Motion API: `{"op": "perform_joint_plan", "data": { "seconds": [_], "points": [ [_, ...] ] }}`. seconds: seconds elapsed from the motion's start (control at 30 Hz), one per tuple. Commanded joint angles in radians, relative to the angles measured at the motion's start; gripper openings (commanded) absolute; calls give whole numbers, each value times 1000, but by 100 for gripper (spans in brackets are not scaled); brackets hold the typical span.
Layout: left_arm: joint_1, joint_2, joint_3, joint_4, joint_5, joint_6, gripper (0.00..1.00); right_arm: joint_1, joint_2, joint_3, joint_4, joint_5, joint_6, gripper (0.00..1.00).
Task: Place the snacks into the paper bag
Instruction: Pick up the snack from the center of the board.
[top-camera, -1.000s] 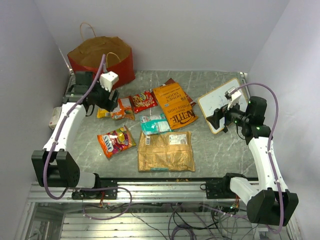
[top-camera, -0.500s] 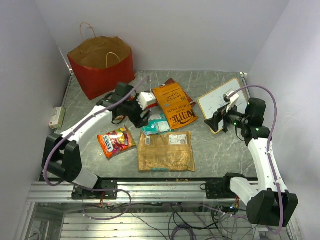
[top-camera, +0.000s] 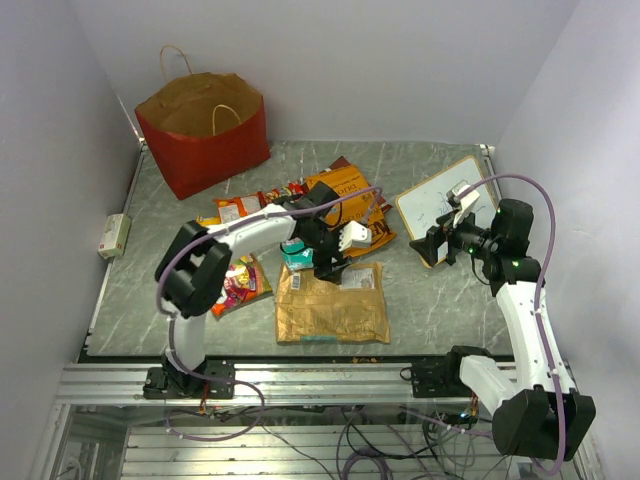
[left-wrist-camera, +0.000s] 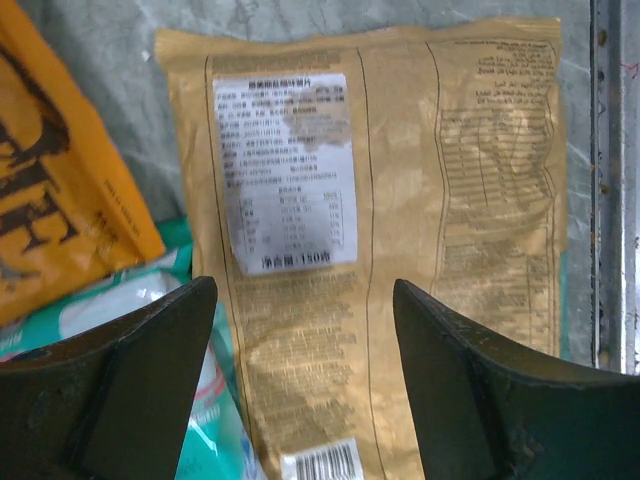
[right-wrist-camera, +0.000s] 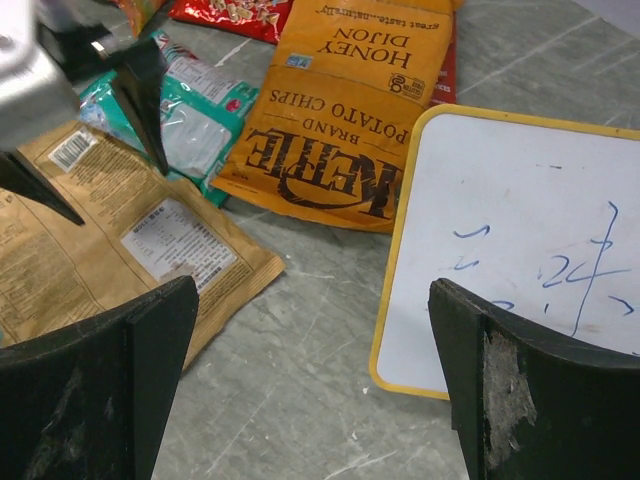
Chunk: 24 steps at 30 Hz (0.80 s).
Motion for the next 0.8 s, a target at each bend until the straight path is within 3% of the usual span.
{"op": "perform_joint_plan", "data": {
  "seconds": [0.0, 0.33, 0.53, 0.63, 0.77],
  "points": [
    [-18, 113, 122, -64, 106, 70, 82, -3, 0, -6, 27, 24, 14, 100],
    [-26, 290, 281, -122, 113, 98, 83, -19, 3, -10, 28, 33, 11, 100],
    [-26, 312, 246, -108, 112, 100, 83, -26, 6, -12, 29, 27, 9, 100],
    [-27, 316, 228, -131, 120, 115, 76, -26, 5, -12, 27, 27, 7, 100],
    [-27, 292, 184, -111, 112, 131, 60, -27, 3, -13, 29, 30, 5, 100]
  ]
}}
